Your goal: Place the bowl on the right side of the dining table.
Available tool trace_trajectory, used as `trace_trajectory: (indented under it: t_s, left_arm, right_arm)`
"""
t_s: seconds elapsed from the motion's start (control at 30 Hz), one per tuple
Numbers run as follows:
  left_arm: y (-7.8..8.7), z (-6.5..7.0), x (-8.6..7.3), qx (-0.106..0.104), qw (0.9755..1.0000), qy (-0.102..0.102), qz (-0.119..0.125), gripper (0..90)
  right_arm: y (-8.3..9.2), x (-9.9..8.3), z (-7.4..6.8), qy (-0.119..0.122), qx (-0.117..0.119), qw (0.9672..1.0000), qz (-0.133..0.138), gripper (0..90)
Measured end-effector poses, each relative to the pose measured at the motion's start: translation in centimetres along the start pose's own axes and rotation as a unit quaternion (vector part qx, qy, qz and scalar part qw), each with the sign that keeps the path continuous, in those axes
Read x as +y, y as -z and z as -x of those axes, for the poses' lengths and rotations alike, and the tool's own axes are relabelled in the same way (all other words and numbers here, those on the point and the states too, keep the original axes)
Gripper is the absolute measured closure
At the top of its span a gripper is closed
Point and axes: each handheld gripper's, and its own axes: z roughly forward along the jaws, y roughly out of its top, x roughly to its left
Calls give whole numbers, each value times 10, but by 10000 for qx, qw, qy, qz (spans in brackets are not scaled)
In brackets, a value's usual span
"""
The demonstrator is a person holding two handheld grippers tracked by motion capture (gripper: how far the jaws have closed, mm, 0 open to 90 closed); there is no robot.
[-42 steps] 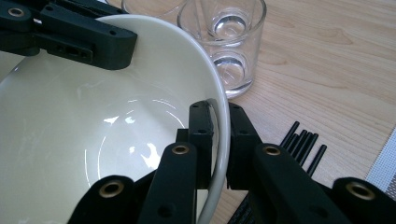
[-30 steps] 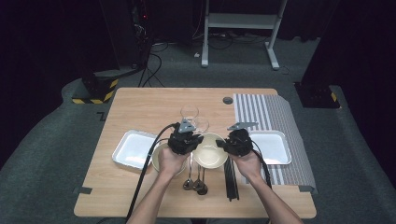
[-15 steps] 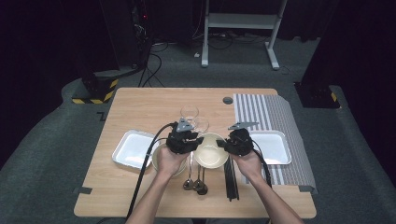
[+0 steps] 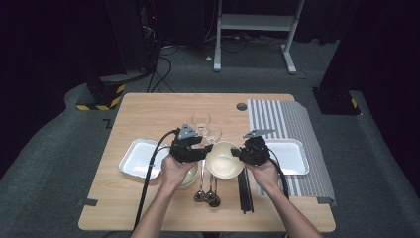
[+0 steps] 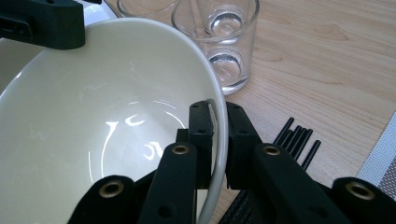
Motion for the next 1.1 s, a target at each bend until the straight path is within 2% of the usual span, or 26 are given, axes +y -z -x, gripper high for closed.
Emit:
trace_trajectory:
  t_s: [0.33, 0.47, 0.63, 0.73, 0.9, 1.1]
  left_arm:
    - [5, -4, -1, -18, 10000, 66, 13, 391]
    - [8, -6, 2, 49, 9999, 94, 76, 386]
    - [15, -8, 2, 146, 9998, 76, 115, 373]
    - [20, -13, 2, 142, 9997, 149, 126, 379]
    - [25, -16, 2, 361, 9992, 109, 131, 345]
    - [37, -26, -4, 581, 9978, 214, 242, 307]
  right_arm:
    - [0, -1, 0, -15, 14, 10000, 20, 834]
    - [0, 0, -1, 18, -3, 10000, -15, 834]
    - [3, -3, 4, -63, -16, 10000, 21, 834]
    - [5, -2, 6, -96, -32, 9999, 32, 833]
    - [8, -1, 8, -100, -21, 9999, 72, 834]
    - [8, -2, 10, -124, -27, 9999, 55, 834]
